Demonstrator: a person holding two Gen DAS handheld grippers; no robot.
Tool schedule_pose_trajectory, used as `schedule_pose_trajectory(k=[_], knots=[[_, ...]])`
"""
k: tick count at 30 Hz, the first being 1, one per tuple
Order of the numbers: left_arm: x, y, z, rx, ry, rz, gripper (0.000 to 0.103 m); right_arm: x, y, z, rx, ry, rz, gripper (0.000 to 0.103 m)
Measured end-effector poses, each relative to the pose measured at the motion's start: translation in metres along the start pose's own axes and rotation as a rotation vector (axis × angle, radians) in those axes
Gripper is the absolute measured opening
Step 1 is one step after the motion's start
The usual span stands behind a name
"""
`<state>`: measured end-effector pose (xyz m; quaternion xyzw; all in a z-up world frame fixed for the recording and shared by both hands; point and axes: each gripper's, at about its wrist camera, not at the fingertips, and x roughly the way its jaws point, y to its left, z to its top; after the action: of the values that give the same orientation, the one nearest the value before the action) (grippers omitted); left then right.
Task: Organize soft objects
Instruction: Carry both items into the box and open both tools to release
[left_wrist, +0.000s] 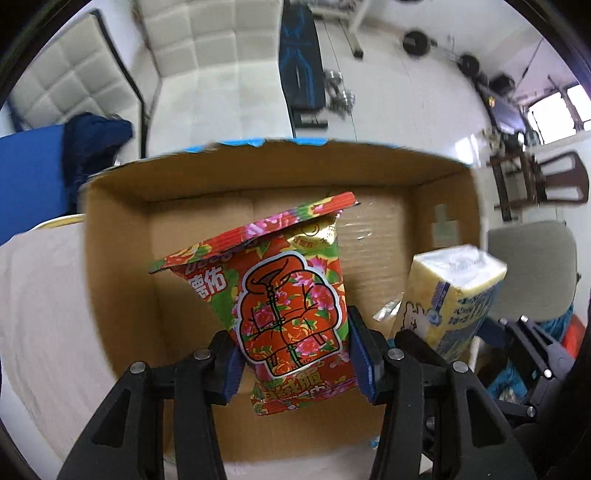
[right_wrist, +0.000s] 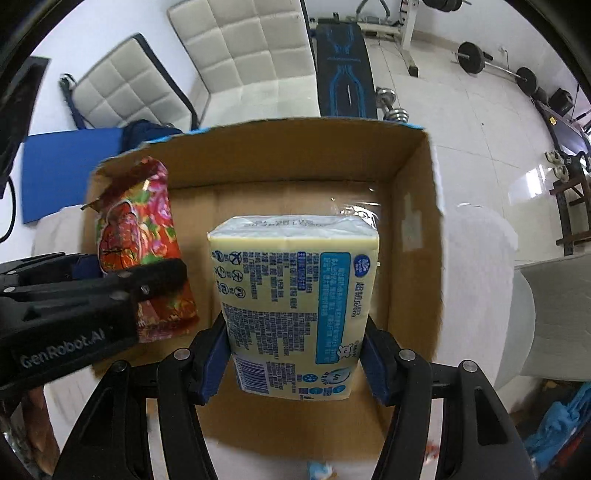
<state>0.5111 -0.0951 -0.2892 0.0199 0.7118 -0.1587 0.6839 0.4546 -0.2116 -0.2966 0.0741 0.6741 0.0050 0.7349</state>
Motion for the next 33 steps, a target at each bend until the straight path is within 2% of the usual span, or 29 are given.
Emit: schedule_pose_trajectory(k=[4,9,16,19,21,25,27,28,31,32,33], knots=[[0.029,0.007,0.021,0.021,0.061,-0.01,0.046,0.031,-0.003,0.022,0.002,0.036,-0.029,0.065],[0.052,0.009,0.036,0.045,0.101,-0.034,0.046,0.044,0.0,0.031,0.0,0.059,-0.039,0.065],[0.054,0.004,0.044,0.056,0.106,-0.036,0.047,0.06,0.001,0.04,-0.004,0.1,-0.011,0.066],[0.056,0.005,0.043,0.047,0.119,-0.005,0.047,0.059,0.0,0.041,0.008,0.097,-0.026,0.075],[0.053,0.005,0.041,0.051,0.11,0.007,0.047,0.056,0.001,0.039,0.01,0.103,-0.021,0.076],[0.043,0.008,0.034,0.045,0.075,0.013,0.059,0.046,0.001,0.03,0.008,0.098,-0.04,0.081],[0.034,0.009,0.027,0.041,0.042,0.038,0.064,0.038,0.001,0.022,0.006,0.097,-0.04,0.088],[0.031,0.01,0.025,0.041,0.03,0.044,0.072,0.034,0.0,0.018,0.007,0.093,-0.042,0.089],[0.017,0.014,0.015,0.022,-0.026,0.066,0.08,0.021,0.003,0.003,0.003,0.072,-0.035,0.103],[0.011,0.016,0.01,0.014,-0.045,0.071,0.091,0.015,0.004,-0.003,0.005,0.057,-0.031,0.103],[0.007,0.017,0.005,0.007,-0.062,0.076,0.096,0.008,0.005,-0.01,0.005,0.047,-0.031,0.103]])
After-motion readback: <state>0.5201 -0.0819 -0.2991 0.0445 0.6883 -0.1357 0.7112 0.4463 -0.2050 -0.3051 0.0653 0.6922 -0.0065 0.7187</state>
